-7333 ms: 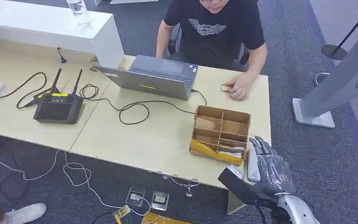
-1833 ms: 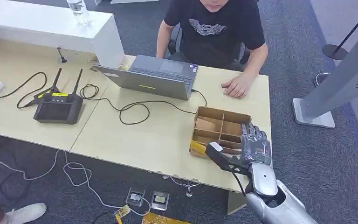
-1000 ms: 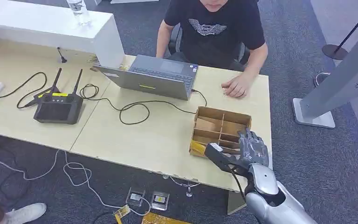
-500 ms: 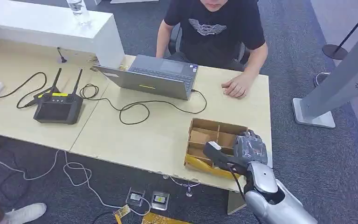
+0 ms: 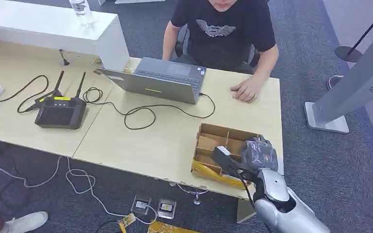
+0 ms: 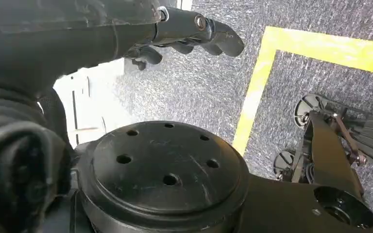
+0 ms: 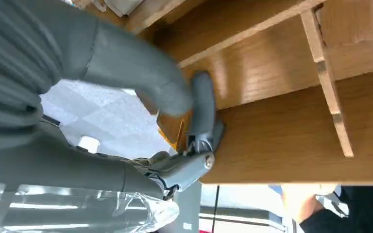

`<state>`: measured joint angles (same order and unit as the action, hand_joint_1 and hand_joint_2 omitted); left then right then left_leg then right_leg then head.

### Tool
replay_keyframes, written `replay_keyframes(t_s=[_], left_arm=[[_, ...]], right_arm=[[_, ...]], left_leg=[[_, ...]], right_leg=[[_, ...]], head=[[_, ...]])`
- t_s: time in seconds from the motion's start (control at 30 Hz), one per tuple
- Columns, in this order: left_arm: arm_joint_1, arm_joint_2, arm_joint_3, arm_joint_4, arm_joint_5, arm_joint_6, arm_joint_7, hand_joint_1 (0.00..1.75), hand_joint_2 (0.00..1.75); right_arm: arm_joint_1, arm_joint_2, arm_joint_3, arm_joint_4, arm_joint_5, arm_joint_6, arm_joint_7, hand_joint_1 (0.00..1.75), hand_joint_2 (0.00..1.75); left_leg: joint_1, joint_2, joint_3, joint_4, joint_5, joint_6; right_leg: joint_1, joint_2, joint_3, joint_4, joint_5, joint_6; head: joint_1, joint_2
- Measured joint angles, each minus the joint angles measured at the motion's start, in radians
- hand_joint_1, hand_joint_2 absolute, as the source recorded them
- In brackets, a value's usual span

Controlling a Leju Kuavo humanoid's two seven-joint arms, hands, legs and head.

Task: Pass the card to the sensor for recognition and then transmit it.

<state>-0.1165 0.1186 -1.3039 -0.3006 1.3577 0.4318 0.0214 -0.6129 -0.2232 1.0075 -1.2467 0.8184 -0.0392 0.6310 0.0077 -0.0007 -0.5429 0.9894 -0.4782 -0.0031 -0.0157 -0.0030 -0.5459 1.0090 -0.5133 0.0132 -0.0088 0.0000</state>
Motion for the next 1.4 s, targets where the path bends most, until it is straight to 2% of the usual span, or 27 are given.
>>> replay_keyframes(t_s=[0.07, 0.1, 0.37, 0.6, 0.73, 0.97, 1.17, 1.4], left_arm=[[0.000, 0.000, 0.000, 0.000, 0.000, 0.001, 0.000, 0.00, 0.00], [0.000, 0.000, 0.000, 0.000, 0.000, 0.001, 0.000, 0.00, 0.00], [0.000, 0.000, 0.000, 0.000, -0.003, 0.001, 0.000, 0.00, 0.00], [0.000, 0.000, 0.000, 0.000, -0.009, 0.001, 0.000, 0.00, 0.00], [0.000, 0.000, 0.000, 0.000, -0.010, 0.000, 0.000, 0.00, 0.00], [0.001, -0.002, 0.000, 0.000, -0.010, 0.002, 0.000, 0.00, 0.00], [0.001, -0.008, 0.000, 0.000, -0.005, 0.003, -0.001, 0.00, 0.00], [0.002, -0.015, 0.000, 0.000, 0.011, 0.000, -0.002, 0.00, 0.00]], right_arm=[[0.001, 0.000, 0.000, 0.000, 0.024, -0.015, 0.000, 0.00, 0.00], [0.001, 0.000, 0.000, 0.000, 0.038, -0.026, 0.000, 0.00, 1.75], [-0.006, -0.001, 0.001, 0.000, 0.074, -0.065, 0.000, 0.00, 1.75], [-0.012, -0.007, 0.002, -0.010, 0.141, -0.133, 0.000, 0.00, 1.75], [-0.024, -0.018, 0.002, -0.021, 0.177, -0.141, 0.000, 0.00, 1.75], [-0.105, -0.053, 0.001, -0.065, 0.258, -0.173, 0.000, 0.00, 1.75], [-0.147, -0.081, 0.002, -0.115, 0.203, -0.146, 0.000, 0.00, 1.75], [-0.151, -0.125, 0.002, -0.205, 0.085, -0.007, 0.000, 0.00, 1.75]], left_leg=[[0.000, 0.000, 0.000, 0.000, 0.000, 0.000], [0.000, 0.000, 0.000, 0.000, 0.000, 0.000], [0.000, 0.000, 0.001, 0.000, 0.000, 0.000], [0.000, 0.000, 0.001, 0.000, 0.000, 0.000], [0.000, 0.000, 0.000, 0.000, 0.000, 0.000], [0.000, 0.000, 0.000, 0.000, 0.000, 0.000], [0.000, 0.000, 0.000, 0.000, 0.000, 0.000], [0.000, 0.000, 0.000, 0.000, 0.000, 0.000]], right_leg=[[0.000, 0.000, 0.000, 0.000, 0.000, 0.000], [0.000, 0.000, 0.000, 0.000, 0.000, 0.000], [0.000, 0.000, 0.001, 0.000, 0.000, 0.000], [0.000, 0.000, 0.001, 0.000, 0.000, 0.000], [0.000, 0.000, 0.001, 0.000, 0.000, 0.000], [0.000, 0.000, 0.000, 0.000, 0.000, 0.000], [0.000, 0.000, 0.000, 0.000, 0.000, 0.000], [0.000, 0.000, 0.000, 0.000, 0.000, 0.000]], head=[[0.000, 0.000], [0.000, 0.000], [0.000, 0.000], [0.000, 0.000], [0.000, 0.000], [0.000, 0.000], [0.000, 0.000], [0.000, 0.000]])
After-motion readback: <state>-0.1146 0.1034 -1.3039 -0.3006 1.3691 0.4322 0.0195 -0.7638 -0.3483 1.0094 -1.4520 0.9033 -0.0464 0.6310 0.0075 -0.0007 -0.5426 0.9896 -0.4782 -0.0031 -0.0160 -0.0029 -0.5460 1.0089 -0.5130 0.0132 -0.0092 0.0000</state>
